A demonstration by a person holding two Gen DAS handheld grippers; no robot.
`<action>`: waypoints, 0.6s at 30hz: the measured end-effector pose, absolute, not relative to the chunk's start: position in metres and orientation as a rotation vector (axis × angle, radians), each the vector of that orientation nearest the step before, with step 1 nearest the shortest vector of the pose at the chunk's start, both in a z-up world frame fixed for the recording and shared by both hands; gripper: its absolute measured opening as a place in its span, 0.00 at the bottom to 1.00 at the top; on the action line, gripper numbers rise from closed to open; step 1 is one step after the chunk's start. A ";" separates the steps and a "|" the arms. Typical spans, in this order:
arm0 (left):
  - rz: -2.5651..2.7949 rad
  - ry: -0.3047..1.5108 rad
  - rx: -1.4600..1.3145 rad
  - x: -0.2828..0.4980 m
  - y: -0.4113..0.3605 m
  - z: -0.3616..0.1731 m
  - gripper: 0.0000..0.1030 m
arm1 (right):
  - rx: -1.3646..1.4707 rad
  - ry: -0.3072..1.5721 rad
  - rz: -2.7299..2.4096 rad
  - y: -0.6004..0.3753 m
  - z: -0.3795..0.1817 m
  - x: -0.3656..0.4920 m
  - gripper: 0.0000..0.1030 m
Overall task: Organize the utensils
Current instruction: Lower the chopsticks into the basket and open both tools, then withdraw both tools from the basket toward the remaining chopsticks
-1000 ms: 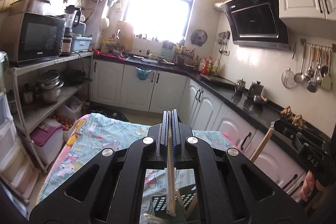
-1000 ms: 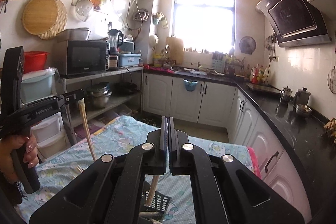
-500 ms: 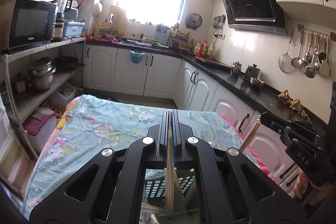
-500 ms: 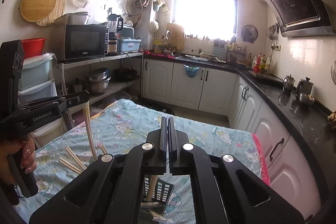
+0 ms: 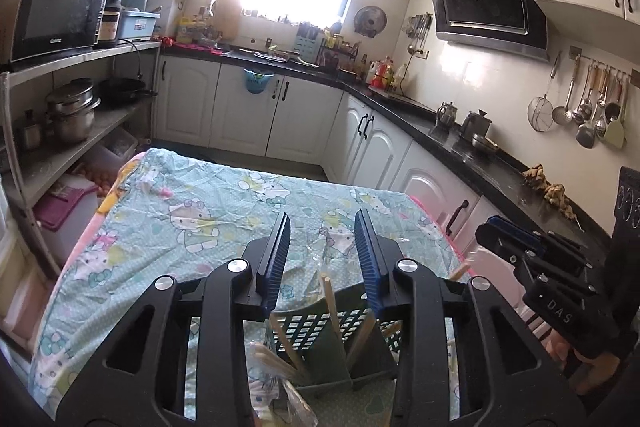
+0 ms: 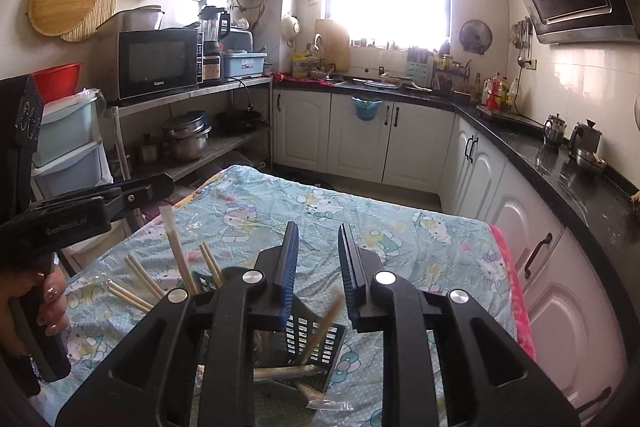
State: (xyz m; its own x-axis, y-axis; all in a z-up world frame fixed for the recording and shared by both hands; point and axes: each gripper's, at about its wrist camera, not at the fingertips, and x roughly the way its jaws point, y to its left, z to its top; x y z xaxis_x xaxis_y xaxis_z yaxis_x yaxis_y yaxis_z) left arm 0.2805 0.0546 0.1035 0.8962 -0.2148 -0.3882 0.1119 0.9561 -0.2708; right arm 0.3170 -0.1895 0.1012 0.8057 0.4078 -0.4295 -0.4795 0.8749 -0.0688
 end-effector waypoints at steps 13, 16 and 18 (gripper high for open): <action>-0.163 0.380 -0.324 0.250 0.071 0.130 0.85 | -0.163 0.387 0.474 -0.202 0.116 0.297 0.49; -0.161 0.371 -0.331 0.240 0.074 0.133 0.90 | -0.157 0.381 0.479 -0.206 0.120 0.291 0.54; -0.161 0.368 -0.333 0.234 0.075 0.135 0.90 | -0.155 0.378 0.482 -0.208 0.121 0.286 0.55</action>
State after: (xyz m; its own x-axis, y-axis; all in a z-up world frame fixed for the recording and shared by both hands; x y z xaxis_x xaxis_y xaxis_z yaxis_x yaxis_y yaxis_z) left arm 0.2343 0.0748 0.1349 0.9212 -0.2137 -0.3250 0.0940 0.9331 -0.3470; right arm 0.2857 -0.2078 0.1212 0.8185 0.4224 -0.3894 -0.4791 0.8759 -0.0567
